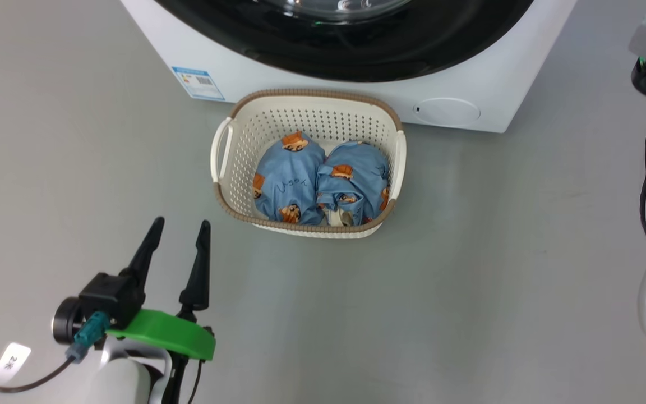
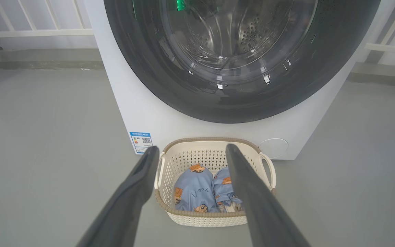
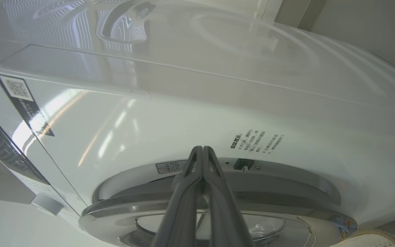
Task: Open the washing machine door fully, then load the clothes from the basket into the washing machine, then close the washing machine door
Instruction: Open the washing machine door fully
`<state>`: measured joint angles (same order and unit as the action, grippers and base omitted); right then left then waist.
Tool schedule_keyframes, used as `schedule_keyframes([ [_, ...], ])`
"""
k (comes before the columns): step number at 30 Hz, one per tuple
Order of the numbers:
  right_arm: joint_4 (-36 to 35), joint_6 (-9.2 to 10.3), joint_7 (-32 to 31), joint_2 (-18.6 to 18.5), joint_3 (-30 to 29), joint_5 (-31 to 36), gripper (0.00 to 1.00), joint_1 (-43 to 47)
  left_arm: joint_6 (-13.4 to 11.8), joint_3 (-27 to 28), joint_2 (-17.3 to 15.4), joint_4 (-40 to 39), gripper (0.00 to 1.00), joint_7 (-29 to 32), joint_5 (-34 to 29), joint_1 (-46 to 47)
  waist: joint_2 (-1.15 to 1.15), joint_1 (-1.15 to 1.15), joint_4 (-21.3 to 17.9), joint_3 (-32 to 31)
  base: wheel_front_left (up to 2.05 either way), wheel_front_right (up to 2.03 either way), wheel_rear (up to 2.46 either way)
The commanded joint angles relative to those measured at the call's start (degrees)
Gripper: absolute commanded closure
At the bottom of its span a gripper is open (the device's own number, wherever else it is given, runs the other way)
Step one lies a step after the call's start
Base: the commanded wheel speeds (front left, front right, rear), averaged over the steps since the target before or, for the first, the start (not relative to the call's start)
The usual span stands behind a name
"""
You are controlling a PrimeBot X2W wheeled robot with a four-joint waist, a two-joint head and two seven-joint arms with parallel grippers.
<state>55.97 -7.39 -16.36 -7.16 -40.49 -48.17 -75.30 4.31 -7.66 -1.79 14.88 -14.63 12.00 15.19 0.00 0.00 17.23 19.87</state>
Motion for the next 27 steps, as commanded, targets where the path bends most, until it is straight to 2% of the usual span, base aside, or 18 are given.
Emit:
schedule_keyframes([
  [1,-1.08,-0.1,-0.69,0.73,0.5,1.02,1.0,-2.94,-0.32,1.55,-1.1,-1.57,0.0,-0.37,0.38,1.45,0.0,0.0,0.34,0.57,0.0,0.0,0.0],
  [14,2.63,-0.1,-7.32,0.22,-2.62,9.78,1.0,-10.06,-1.37,-0.48,-1.1,-1.6,0.0,-0.37,2.54,2.55,0.0,0.0,1.13,3.2,0.0,0.0,0.0],
  [27,5.05,-0.1,-9.76,0.37,-7.94,19.48,1.0,-15.58,-1.85,-2.51,-1.1,-1.74,0.0,-0.37,3.65,3.59,0.0,0.0,2.35,5.02,0.0,0.0,0.0],
])
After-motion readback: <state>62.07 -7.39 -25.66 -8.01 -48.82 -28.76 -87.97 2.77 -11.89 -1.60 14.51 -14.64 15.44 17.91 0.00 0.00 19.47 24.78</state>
